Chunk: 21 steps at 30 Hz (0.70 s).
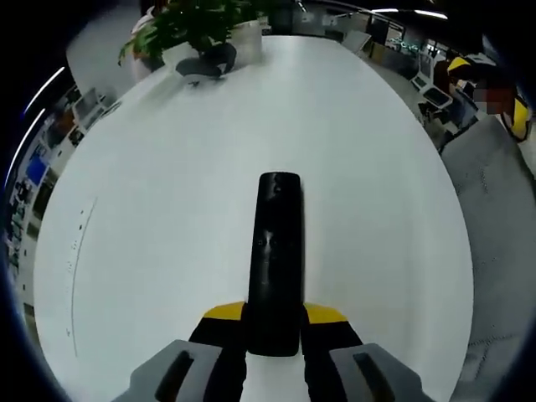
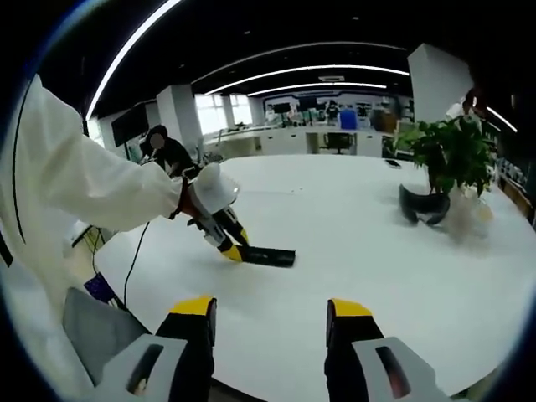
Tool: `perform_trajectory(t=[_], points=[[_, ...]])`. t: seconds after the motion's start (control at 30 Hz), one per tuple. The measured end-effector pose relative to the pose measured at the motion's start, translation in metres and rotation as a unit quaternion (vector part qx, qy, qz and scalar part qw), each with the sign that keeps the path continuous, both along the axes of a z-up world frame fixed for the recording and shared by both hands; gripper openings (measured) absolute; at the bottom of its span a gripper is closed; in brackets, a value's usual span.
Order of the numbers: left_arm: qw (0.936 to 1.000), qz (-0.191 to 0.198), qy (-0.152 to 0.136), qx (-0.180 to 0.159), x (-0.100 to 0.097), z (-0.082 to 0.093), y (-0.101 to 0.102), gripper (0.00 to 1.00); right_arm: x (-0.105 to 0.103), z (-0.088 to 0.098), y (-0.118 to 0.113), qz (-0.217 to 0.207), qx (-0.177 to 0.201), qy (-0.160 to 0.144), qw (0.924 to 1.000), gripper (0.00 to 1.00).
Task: Press the specified remote control buttons in sequence, fully releasing each button before pressing the next.
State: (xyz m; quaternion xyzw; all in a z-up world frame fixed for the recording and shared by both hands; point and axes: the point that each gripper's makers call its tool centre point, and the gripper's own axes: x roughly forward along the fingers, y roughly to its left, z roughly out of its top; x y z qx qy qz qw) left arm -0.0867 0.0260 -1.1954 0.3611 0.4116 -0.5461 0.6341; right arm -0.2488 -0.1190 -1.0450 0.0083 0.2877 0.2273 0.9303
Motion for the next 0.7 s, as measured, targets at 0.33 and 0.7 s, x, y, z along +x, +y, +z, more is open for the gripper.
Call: perform_trajectory(t=[0.33,0.7], points=[[1.0,-0.005,0.001,-0.002,-0.036,-0.001,-0.004,0.24,-0.008,0.005,0.008,0.01,-0.004,-0.014,0.9999,0.48],[0.9999,-0.015,0.002,-0.001,-0.071,-0.001,-0.006,0.24,-0.018,0.014,0.012,0.014,-0.003,-0.033,0.9994,0.47]])
